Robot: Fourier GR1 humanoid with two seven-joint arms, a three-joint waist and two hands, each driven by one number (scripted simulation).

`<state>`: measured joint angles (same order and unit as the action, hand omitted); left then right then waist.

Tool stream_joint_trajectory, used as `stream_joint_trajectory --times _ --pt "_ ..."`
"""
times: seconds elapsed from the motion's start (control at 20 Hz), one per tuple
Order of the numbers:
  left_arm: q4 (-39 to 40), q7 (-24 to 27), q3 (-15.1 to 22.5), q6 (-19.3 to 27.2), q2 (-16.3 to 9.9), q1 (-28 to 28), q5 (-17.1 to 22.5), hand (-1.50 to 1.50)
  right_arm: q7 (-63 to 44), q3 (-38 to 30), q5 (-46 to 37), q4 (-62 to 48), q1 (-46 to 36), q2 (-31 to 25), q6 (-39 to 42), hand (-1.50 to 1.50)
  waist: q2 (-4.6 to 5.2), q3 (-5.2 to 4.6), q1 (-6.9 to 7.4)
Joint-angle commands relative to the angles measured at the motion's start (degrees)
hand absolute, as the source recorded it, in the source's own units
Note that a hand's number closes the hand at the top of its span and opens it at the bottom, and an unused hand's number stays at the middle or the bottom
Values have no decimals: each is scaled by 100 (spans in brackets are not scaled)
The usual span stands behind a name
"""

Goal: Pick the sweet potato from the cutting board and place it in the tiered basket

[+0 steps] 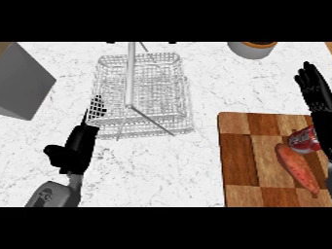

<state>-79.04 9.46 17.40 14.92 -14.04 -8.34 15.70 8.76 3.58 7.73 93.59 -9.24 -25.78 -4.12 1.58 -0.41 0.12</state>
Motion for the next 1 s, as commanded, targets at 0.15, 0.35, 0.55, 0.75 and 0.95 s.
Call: stream_joint_trajectory --times 0.15,0.35,0.55,0.75,0.95 --pt "408 -383 -38 505 -62 529 -365 0 548 -1243 1218 -834 -371 -996 1588 150 -136 55 -2" --pt "504 -507 -166 508 -242 800 -292 0 -457 -2108 642 -1863 -70 -1163 -86 -150 -66 46 -59" --pt "395 -590 -135 552 -227 977 -332 0 256 -2789 1788 -2705 -1 -743 589 -150 -132 59 17" --pt "308 -638 -71 573 -62 1117 -490 0 439 -2777 1992 -2862 124 -1142 1899 -150 -157 44 -8" --pt "229 -611 -2 824 -12 1247 -644 0 -384 -2296 1574 -2092 847 -2033 2601 -150 -186 33 -93"
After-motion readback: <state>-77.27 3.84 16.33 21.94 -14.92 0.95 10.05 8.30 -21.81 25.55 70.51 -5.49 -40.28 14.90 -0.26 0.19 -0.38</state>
